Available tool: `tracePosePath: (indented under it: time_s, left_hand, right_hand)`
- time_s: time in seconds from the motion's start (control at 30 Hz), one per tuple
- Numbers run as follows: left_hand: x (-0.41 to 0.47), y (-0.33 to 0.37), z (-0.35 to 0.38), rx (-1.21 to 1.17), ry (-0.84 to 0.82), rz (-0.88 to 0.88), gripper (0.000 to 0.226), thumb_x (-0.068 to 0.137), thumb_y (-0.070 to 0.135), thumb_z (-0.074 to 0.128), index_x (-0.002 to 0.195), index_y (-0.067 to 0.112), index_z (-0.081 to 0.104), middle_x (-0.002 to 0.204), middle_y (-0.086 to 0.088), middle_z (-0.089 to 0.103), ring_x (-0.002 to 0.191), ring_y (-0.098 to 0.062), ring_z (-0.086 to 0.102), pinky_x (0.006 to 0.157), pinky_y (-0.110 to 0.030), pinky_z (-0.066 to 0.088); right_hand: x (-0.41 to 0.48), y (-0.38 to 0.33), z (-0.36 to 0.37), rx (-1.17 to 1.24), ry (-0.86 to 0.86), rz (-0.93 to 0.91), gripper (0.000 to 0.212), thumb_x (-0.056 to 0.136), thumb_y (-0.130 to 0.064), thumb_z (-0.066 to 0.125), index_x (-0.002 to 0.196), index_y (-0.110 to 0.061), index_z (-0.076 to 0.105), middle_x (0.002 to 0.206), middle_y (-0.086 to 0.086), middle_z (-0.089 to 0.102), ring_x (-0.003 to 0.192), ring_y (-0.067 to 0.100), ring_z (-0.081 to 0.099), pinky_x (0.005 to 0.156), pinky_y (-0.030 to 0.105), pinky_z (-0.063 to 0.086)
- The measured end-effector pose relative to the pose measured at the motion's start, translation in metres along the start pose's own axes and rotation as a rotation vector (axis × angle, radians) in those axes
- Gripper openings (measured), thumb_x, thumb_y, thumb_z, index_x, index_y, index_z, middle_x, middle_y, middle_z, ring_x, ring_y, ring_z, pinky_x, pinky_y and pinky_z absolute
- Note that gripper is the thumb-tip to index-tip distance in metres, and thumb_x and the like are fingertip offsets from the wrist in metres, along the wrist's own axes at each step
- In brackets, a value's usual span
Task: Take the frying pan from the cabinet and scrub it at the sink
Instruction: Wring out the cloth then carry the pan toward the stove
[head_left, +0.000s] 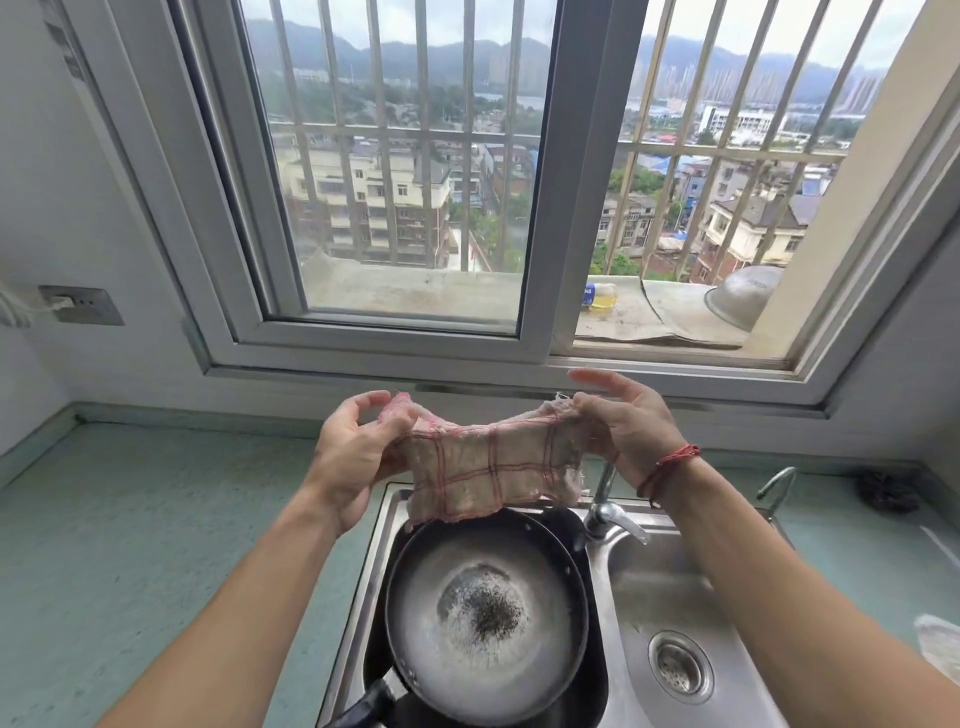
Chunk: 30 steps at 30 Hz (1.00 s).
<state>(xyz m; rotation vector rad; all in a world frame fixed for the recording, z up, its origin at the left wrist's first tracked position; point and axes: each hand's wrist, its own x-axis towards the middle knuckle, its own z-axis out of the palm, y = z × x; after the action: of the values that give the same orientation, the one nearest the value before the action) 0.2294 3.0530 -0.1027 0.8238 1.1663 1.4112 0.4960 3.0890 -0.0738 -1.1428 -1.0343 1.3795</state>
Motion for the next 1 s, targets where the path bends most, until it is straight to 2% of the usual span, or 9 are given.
tracePosePath:
  time_s: [0.1,0.17,0.33,0.43,0.5,0.57,0.63,0.77,1.0]
  left_hand:
    - [0.001,0.003,-0.003,0.097,-0.017,0.027,0.063,0.078,-0.015,0.069,0.128,0.016,0.046,0.095,-0.014,0.068,0.077,-0.022,0.065,0.063,-0.033,0.056]
    - [0.003,0.006,-0.004,0.199,-0.007,0.065,0.066,0.073,-0.020,0.068,0.126,0.015,0.051,0.090,-0.013,0.068,0.074,-0.020,0.063,0.066,-0.033,0.055]
    - [0.000,0.018,-0.003,0.437,-0.067,0.143,0.060,0.050,-0.004,0.078,0.107,0.010,0.067,0.094,-0.012,0.072,0.081,-0.020,0.070,0.072,-0.026,0.058]
    - [0.000,0.017,0.003,0.752,-0.084,0.187,0.051,0.054,0.002,0.078,0.104,0.010,0.071,0.093,-0.002,0.070,0.084,-0.017,0.069,0.073,-0.015,0.052]
    - [0.002,0.015,0.003,1.015,-0.024,0.284,0.029,0.068,0.005,0.075,0.096,0.012,0.075,0.096,0.006,0.057,0.090,-0.011,0.061,0.073,-0.004,0.041]
    - [0.002,0.014,0.002,1.072,0.033,0.335,0.011,0.078,0.010,0.069,0.087,0.013,0.076,0.099,0.003,0.050,0.091,-0.009,0.055,0.072,-0.006,0.037]
    - [0.002,0.016,-0.001,1.005,0.045,0.306,0.007,0.082,0.013,0.066,0.077,0.014,0.072,0.094,0.003,0.056,0.085,-0.010,0.057,0.072,-0.018,0.041]
    - [0.001,0.019,-0.001,0.699,-0.007,0.126,0.019,0.087,0.022,0.061,0.073,0.009,0.063,0.066,-0.004,0.063,0.060,-0.018,0.057,0.061,-0.032,0.046]
    - [-0.008,0.019,0.011,0.395,-0.104,0.023,0.021,0.093,0.010,0.051,0.075,0.007,0.061,0.063,-0.015,0.059,0.047,-0.023,0.055,0.047,-0.029,0.044]
  right_hand:
    - [0.000,-0.001,-0.001,-0.107,-0.050,-0.006,0.020,0.086,0.007,0.066,0.102,-0.005,0.072,0.087,0.016,0.067,0.069,0.024,0.067,0.066,0.038,0.062]
    - [0.001,-0.001,-0.004,-0.227,-0.106,-0.038,0.030,0.075,0.010,0.076,0.101,-0.005,0.073,0.087,0.015,0.068,0.075,0.025,0.067,0.068,0.035,0.062]
    - [0.007,0.001,-0.007,-0.823,-0.136,-0.188,0.057,0.058,0.003,0.087,0.112,-0.012,0.074,0.092,0.005,0.076,0.080,0.011,0.069,0.084,0.026,0.058]
    - [0.011,0.003,-0.004,-1.033,-0.114,-0.314,0.035,0.064,-0.012,0.083,0.099,-0.018,0.080,0.088,-0.004,0.077,0.080,0.005,0.070,0.081,0.026,0.059]
    - [0.013,0.003,-0.003,-1.056,-0.123,-0.340,0.015,0.072,-0.018,0.080,0.087,-0.021,0.082,0.074,-0.008,0.075,0.068,-0.001,0.067,0.066,0.018,0.057]
    - [0.013,-0.002,-0.004,-1.094,-0.135,-0.348,0.005,0.077,-0.022,0.079,0.081,-0.021,0.081,0.067,-0.010,0.071,0.061,-0.002,0.061,0.055,0.010,0.047]
    - [0.016,-0.002,-0.008,-1.025,-0.138,-0.317,0.006,0.079,-0.025,0.079,0.081,-0.019,0.080,0.073,-0.008,0.071,0.067,0.002,0.063,0.061,0.015,0.049]
    - [0.024,0.008,-0.009,-0.599,-0.116,-0.109,0.027,0.087,-0.028,0.074,0.086,0.000,0.069,0.076,-0.003,0.072,0.073,0.009,0.062,0.073,0.027,0.052]
    - [0.014,0.021,0.008,-0.340,-0.139,0.082,0.011,0.098,-0.021,0.060,0.090,-0.014,0.060,0.068,0.003,0.063,0.057,0.016,0.061,0.061,0.043,0.062]
